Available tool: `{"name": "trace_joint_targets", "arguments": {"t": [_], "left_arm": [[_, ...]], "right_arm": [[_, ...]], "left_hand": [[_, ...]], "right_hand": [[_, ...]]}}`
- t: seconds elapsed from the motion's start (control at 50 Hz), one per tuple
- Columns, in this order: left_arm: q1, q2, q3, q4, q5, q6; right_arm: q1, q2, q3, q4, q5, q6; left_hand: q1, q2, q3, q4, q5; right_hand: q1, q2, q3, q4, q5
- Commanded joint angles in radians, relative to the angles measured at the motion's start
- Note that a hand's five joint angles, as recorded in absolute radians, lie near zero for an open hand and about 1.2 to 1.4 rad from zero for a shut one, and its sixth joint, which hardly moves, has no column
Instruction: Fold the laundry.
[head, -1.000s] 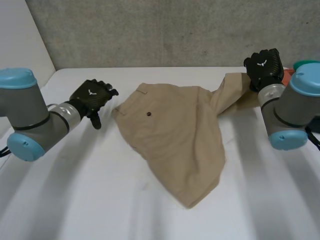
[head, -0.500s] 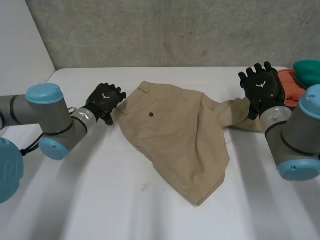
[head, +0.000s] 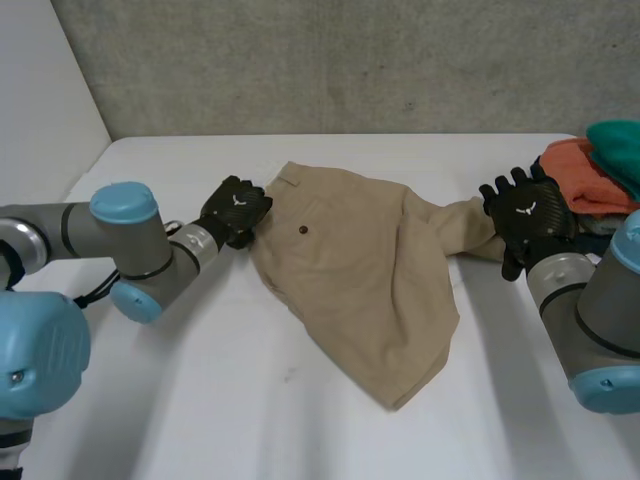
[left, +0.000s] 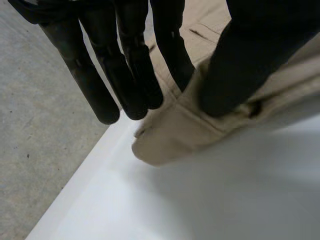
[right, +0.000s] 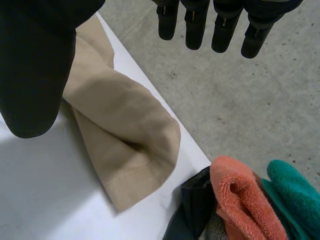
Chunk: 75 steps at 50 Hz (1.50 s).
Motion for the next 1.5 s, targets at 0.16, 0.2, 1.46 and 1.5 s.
{"name": "trace_joint_targets", "arguments": {"t": [0.16,0.2,1.46,1.5], "left_arm": [[0.024,0.122,0.094,0.316,-0.364,-0.049],[0.027,0.189,0.083,0.344,-0.362,-0.122],[-0.103,0.827,-1.118,-0.015,-0.533,-0.185],[-0.074,0.811,-1.122,0.004,-0.497,-0.185]], "right_arm": [[0.006,-0.050,0.019,0.001,0.003,0.005],[0.008,-0.064,0.025,0.001,0.003,0.006],[-0.078,0.137,-0.145,0.443,-0.473,-0.260],[-0.066,0.159,-0.167,0.440,-0.454,-0.259]], "left_hand": [[0.313,0.331,0.349,0.343,0.367],[0.313,0.331,0.349,0.343,0.367],[-0.524,-0.505,-0.488,-0.493,-0.469],[-0.518,-0.499,-0.482,-0.487,-0.463]], "right_hand": [[-0.050,-0.040,-0.036,-0.032,-0.042],[-0.050,-0.040,-0.036,-0.032,-0.042],[0.421,0.432,0.435,0.439,0.429],[0.427,0.437,0.441,0.445,0.435]]}}
